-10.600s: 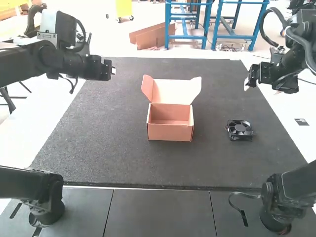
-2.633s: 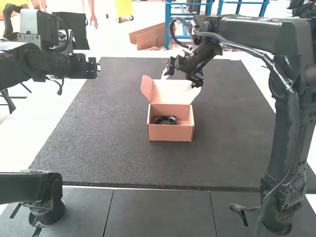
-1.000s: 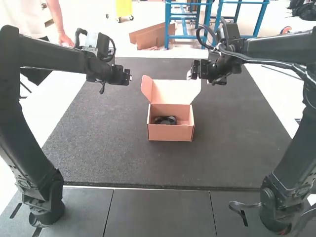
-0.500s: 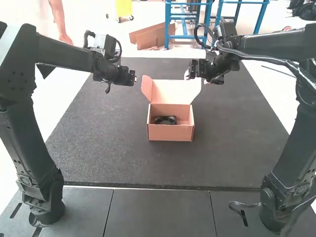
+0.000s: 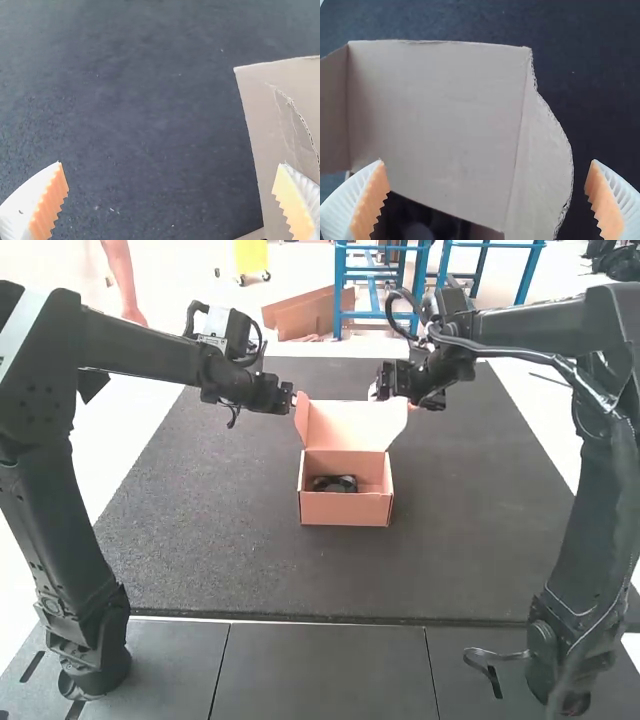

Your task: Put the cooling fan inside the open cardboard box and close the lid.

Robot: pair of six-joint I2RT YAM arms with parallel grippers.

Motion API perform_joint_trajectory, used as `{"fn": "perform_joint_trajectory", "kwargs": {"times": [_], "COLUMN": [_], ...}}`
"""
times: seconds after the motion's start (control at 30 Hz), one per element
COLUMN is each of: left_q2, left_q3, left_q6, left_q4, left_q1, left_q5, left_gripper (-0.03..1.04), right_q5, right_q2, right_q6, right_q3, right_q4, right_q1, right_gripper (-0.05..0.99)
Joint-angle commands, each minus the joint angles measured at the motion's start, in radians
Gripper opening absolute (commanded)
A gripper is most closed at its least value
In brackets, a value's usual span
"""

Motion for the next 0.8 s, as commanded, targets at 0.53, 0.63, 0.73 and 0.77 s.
{"fn": "perform_joint_trajectory", "kwargs": {"times": [0.53,0.63,0.73,0.77], "left_q2": [0.018,0.018,0.018,0.018], "left_q3": [0.041,0.041,0.041,0.041], "left_q6": [-0.005,-0.005,-0.005,-0.005], "left_q4": [-0.007,-0.008,-0.010,-0.010], "left_q1": [-0.011,-0.011,-0.011,-0.011], "left_q5": [0.027,0.027,0.027,0.027], "left_gripper": [0.97,0.97,0.97,0.97], "right_q5": [-0.006,-0.006,-0.008,-0.008], "right_q2": [0.024,0.024,0.024,0.024], "right_q6": [0.002,0.002,0.002,0.002], "right_q3": [0.052,0.050,0.046,0.044], "right_q4": [0.009,0.009,0.008,0.008], "right_q1": [-0.025,-0.025,-0.025,-0.025], "right_gripper": [0.42,0.31,0.26,0.24]}}
